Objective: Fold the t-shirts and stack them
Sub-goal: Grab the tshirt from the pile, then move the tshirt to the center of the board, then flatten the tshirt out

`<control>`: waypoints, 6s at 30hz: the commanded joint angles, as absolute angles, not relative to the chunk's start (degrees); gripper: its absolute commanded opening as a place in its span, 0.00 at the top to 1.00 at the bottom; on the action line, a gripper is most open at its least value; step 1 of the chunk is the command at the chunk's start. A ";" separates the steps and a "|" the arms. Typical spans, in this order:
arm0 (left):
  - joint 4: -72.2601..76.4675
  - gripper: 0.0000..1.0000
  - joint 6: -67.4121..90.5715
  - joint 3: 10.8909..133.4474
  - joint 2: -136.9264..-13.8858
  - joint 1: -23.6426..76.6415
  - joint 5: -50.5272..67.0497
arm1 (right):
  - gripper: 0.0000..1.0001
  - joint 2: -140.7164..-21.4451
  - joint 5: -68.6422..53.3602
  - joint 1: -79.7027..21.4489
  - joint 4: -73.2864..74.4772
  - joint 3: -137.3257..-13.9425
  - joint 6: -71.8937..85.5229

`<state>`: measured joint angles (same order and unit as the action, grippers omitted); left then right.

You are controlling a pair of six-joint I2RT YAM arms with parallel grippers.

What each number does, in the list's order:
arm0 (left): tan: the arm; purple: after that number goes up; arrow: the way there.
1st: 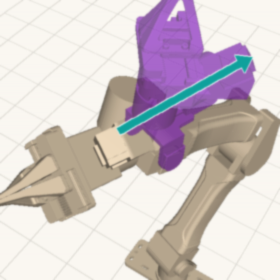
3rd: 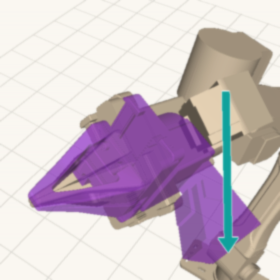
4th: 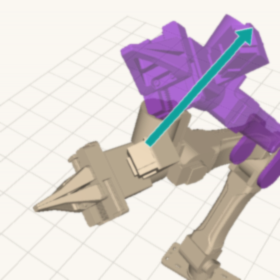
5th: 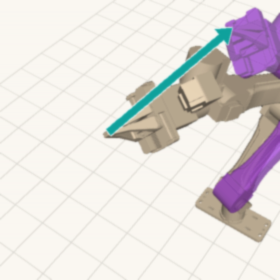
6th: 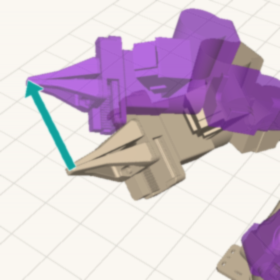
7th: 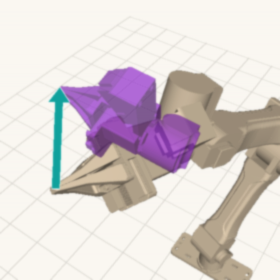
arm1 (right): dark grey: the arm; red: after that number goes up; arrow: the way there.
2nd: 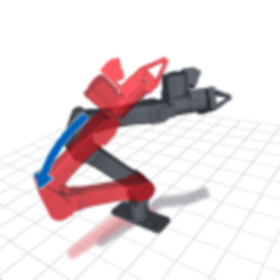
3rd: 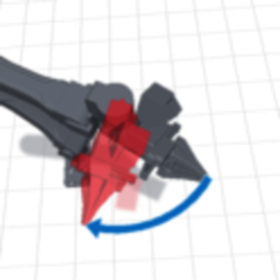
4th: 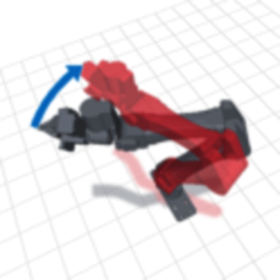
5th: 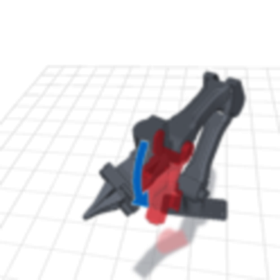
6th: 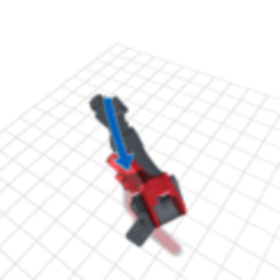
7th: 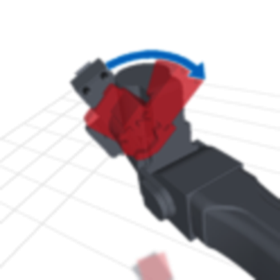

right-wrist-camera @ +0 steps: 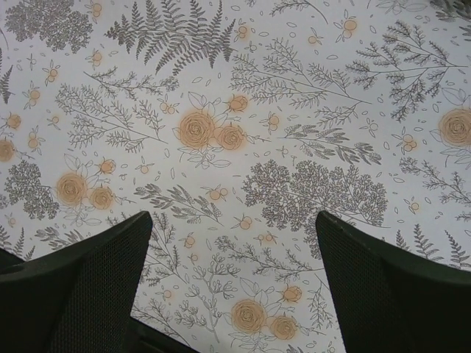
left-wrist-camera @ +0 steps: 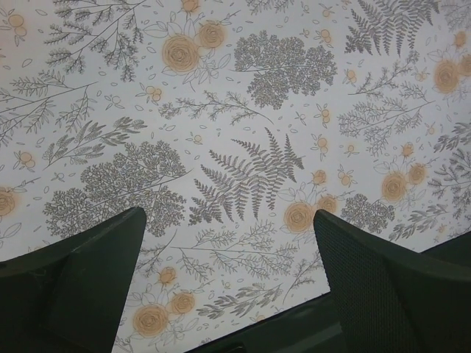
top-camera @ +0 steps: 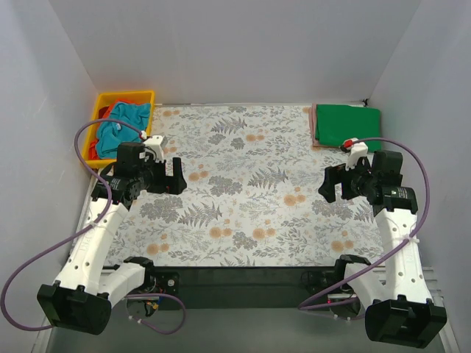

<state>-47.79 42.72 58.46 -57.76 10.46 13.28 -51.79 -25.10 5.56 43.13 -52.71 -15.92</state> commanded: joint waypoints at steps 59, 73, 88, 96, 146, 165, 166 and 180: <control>-31.73 0.34 38.93 119.01 -131.23 -20.30 24.52 | 0.02 -66.36 -30.06 6.06 40.17 -55.81 -16.96; -31.02 1.00 40.25 121.72 -121.20 -20.30 23.99 | 0.02 -62.67 -30.41 6.06 40.08 -54.49 -16.96; -32.52 1.00 46.14 136.49 -116.29 -19.25 35.59 | 0.02 -61.52 -30.23 6.24 39.90 -54.40 -16.88; -32.17 1.00 40.44 137.28 -105.75 -5.83 31.83 | 0.02 -61.08 -30.58 6.68 39.82 -54.84 -16.35; -38.06 0.18 27.08 80.06 -98.76 9.14 26.73 | 0.14 -82.34 -20.93 -9.31 42.91 -55.72 -27.96; -32.79 0.23 30.40 93.32 -110.63 10.98 28.91 | 0.55 -95.01 -13.01 -15.73 37.79 -55.99 -26.02; -32.35 0.23 31.02 95.25 -111.96 12.55 28.83 | 0.63 -94.75 -13.18 -15.65 37.79 -55.90 -25.84; -28.39 0.32 35.16 114.34 -130.16 28.99 23.73 | 0.99 -89.83 -16.87 -15.47 40.17 -55.55 -24.61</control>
